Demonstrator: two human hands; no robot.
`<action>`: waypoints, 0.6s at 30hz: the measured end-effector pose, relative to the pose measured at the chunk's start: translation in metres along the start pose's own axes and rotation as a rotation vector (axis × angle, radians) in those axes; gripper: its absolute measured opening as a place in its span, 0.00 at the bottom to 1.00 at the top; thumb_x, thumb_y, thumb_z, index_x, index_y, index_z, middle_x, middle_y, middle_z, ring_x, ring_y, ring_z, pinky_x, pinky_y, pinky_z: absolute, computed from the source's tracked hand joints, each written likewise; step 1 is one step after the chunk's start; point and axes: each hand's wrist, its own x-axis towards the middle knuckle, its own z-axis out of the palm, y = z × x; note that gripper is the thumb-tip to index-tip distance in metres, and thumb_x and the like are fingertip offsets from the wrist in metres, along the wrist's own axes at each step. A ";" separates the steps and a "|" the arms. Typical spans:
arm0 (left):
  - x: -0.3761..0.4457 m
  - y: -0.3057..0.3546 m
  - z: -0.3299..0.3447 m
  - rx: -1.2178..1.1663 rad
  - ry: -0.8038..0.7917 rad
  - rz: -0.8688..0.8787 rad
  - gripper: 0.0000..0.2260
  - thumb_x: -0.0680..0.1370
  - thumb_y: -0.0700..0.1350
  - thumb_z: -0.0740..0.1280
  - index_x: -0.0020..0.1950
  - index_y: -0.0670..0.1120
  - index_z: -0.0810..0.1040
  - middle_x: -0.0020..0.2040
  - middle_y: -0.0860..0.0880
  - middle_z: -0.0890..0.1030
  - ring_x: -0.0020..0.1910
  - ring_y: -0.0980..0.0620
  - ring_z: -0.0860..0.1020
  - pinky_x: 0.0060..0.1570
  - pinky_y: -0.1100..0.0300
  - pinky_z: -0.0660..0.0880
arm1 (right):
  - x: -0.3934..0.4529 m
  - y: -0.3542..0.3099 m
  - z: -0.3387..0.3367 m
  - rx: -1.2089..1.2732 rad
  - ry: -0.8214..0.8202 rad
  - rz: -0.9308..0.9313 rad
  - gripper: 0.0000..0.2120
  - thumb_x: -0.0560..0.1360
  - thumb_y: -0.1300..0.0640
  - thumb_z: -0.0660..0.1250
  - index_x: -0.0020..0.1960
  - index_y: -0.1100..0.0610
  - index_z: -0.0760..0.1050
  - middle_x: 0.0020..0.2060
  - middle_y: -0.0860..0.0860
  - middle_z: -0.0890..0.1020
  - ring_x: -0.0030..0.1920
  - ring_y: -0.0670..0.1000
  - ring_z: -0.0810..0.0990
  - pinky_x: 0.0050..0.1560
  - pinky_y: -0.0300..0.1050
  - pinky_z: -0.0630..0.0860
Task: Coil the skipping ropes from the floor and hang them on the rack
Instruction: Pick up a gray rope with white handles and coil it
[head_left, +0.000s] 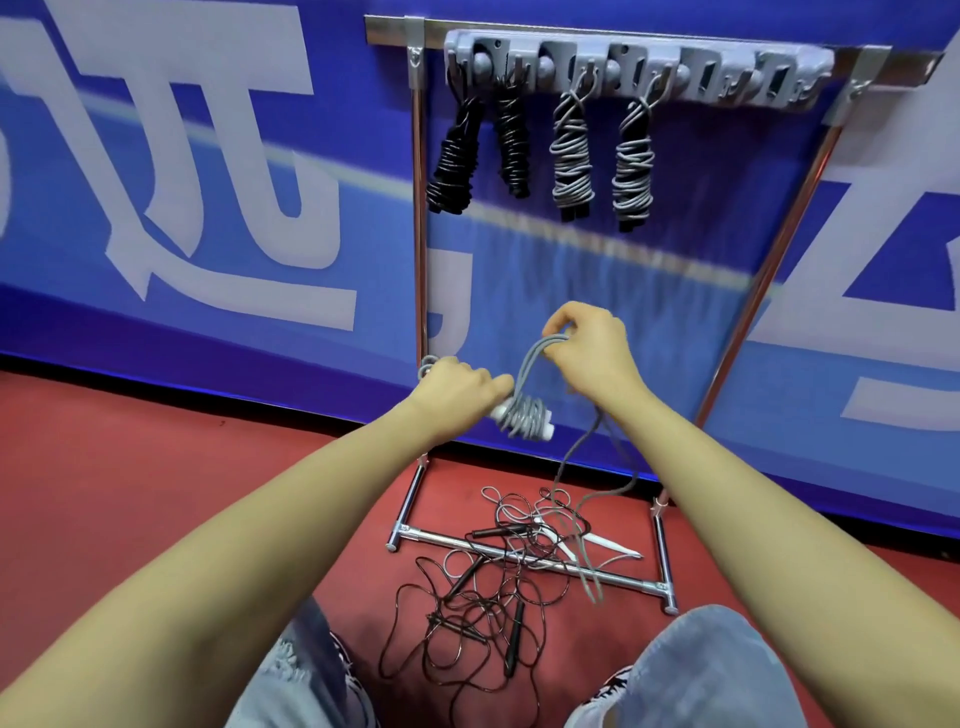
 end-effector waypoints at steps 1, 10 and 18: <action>-0.003 -0.001 0.002 -0.029 0.092 0.064 0.08 0.61 0.33 0.61 0.36 0.43 0.73 0.23 0.48 0.71 0.19 0.48 0.72 0.27 0.64 0.55 | 0.001 0.001 -0.001 0.036 -0.007 0.042 0.04 0.69 0.64 0.68 0.39 0.56 0.76 0.32 0.51 0.77 0.30 0.53 0.75 0.29 0.48 0.77; -0.014 -0.005 -0.005 -0.259 0.389 0.036 0.08 0.63 0.38 0.52 0.33 0.43 0.69 0.22 0.48 0.68 0.19 0.46 0.68 0.24 0.63 0.61 | 0.001 0.021 0.004 0.036 -0.098 0.141 0.13 0.70 0.52 0.75 0.38 0.60 0.77 0.28 0.52 0.75 0.23 0.50 0.68 0.23 0.39 0.67; -0.002 0.016 -0.031 -1.023 0.351 -0.542 0.10 0.75 0.42 0.66 0.52 0.41 0.68 0.37 0.41 0.78 0.35 0.37 0.73 0.32 0.53 0.65 | -0.008 0.020 0.011 -0.278 -0.153 0.075 0.11 0.76 0.56 0.62 0.40 0.62 0.74 0.39 0.59 0.78 0.40 0.61 0.72 0.40 0.48 0.70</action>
